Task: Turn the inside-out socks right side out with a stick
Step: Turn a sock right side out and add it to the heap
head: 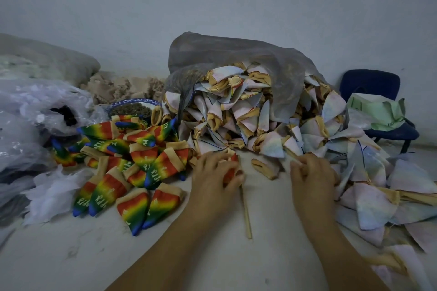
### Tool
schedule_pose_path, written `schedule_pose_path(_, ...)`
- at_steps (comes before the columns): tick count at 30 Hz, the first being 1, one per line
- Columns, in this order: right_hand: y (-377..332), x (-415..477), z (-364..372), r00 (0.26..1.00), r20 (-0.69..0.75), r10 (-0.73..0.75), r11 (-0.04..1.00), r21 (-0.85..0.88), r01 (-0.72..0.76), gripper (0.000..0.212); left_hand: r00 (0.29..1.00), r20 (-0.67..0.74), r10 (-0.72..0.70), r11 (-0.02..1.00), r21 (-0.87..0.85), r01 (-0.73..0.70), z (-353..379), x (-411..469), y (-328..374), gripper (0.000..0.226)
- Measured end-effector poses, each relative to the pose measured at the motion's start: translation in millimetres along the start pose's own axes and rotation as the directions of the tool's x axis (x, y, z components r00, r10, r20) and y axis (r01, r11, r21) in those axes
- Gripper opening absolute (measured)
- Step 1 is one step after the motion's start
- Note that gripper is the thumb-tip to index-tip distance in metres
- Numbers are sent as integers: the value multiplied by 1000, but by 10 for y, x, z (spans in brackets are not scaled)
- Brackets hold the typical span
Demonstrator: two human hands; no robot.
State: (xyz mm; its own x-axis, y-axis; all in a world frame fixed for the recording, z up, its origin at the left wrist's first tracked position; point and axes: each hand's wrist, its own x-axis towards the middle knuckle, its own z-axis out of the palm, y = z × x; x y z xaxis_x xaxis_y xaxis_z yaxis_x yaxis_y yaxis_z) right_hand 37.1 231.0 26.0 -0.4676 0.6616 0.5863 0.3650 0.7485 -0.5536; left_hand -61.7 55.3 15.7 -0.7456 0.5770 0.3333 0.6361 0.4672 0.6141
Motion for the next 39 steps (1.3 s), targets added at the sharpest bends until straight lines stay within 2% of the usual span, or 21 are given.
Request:
schedule_pose_path(2,-41,12,-46,996,-82,40,982,188,-24,12,998,64,-14,999,36,11,3,-4,-13,38)
schedule_pose_path(5,-128,0,-96,985,-75,152,867,488,-97,5,998,59,-17,1000,-25,18,-12,-5,0,43)
schedule_pose_path(7,-173,-4,-110,975,-33,218,770,620,-151,8,999,-26,41,999,-21,-42,-13,-9,35,43)
schedule_pose_path(9,-193,-6,-84,957,90,275,673,693,-258,13,982,-153,114,993,-27,-119,-27,-15,80,38)
schedule_pose_path(10,-205,-9,-62,930,197,310,584,733,-350,12,971,-195,137,988,-41,-147,-31,-19,102,36)
schedule_pose_path(11,-215,-13,-38,886,323,333,447,773,-450,10,964,-216,158,984,-52,-173,-29,-27,121,37)
schedule_pose_path(13,-235,-17,-3,763,565,315,99,779,-619,7,955,-212,207,974,-47,-221,-11,-45,158,37)
schedule_pose_path(14,-239,-20,2,705,651,281,-37,742,-670,7,952,-204,228,970,-39,-241,0,-55,176,36)
schedule_pose_path(15,-240,-25,-1,666,705,244,-111,703,-703,9,949,-199,246,966,-33,-258,11,-64,195,35)
schedule_pose_path(16,-233,-32,-5,648,732,210,-128,678,-724,11,945,-196,262,962,-27,-273,20,-73,209,36)
schedule_pose_path(18,-226,-52,-5,654,738,165,-52,669,-741,15,942,-178,284,957,-11,-291,24,-82,234,40)
schedule_pose_path(22,-305,-138,35,740,633,227,320,669,-670,13,947,-145,287,954,-47,-296,14,-103,241,46)
schedule_pose_path(25,-346,-160,35,827,503,249,493,670,-556,11,949,-143,282,953,-73,-294,12,-111,255,52)
schedule_pose_path(30,-376,-162,-6,898,392,201,603,673,-429,6,934,-171,315,937,-101,-334,10,-97,296,74)
schedule_pose_path(34,-415,-201,-8,906,414,83,585,716,-381,8,941,-141,309,945,-68,-321,38,-111,262,51)
schedule_pose_path(36,-453,-220,-16,896,443,-19,576,738,-352,23,945,-200,259,955,-96,-282,15,-104,255,43)
schedule_pose_path(39,-498,-241,-2,889,445,-111,621,729,-288,44,942,-265,206,944,-198,-262,-24,-98,266,31)
